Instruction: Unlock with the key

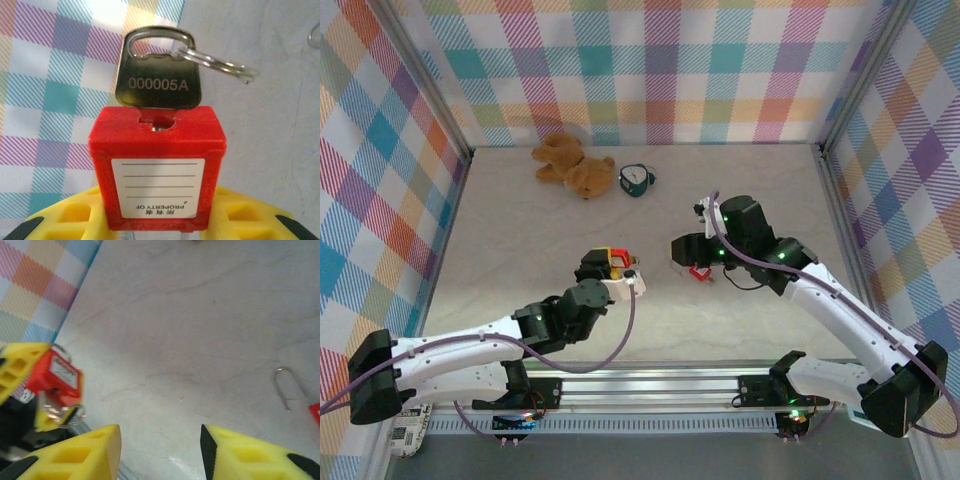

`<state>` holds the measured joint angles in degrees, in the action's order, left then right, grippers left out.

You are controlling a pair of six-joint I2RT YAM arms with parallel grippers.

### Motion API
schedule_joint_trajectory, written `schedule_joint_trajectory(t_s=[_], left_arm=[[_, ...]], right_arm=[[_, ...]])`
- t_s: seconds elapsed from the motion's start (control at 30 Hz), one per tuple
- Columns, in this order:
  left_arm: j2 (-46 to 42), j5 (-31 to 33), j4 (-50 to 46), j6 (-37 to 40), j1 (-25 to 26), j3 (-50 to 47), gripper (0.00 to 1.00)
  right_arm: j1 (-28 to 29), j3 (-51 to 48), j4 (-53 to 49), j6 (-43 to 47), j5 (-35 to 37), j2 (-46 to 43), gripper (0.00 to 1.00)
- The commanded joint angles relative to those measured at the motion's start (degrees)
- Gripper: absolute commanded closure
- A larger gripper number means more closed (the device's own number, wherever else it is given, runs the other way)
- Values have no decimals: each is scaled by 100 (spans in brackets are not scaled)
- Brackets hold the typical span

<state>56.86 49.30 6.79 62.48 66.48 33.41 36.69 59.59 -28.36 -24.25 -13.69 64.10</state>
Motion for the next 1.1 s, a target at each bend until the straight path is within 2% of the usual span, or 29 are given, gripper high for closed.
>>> schedule_joint_trajectory(t_s=[0.0, 0.13, 0.3, 0.47, 0.63, 0.83, 1.07], left_arm=[[51, 449, 1514, 1251, 208, -285, 100], [243, 497, 2487, 1857, 373, -617, 100], [366, 493, 2823, 2139, 479, -727, 100], [554, 452, 2938, 2271, 527, -860, 100], [666, 482, 2962, 2226, 528, -888, 100], [516, 544, 3094, 2217, 532, -941, 100], [79, 467, 3034, 2131, 530, -1048, 100]], right_arm=[[-30, 188, 280, 254, -611, 45, 53], [-14, 137, 449, 227, -1102, 203, 53], [207, 80, 544, 278, -983, 395, 54], [382, 79, 628, 365, -795, 564, 54], [468, 115, 718, 376, -906, 647, 54], [563, 107, 662, 360, -788, 767, 56], [801, 193, 674, 323, -534, 809, 53]])
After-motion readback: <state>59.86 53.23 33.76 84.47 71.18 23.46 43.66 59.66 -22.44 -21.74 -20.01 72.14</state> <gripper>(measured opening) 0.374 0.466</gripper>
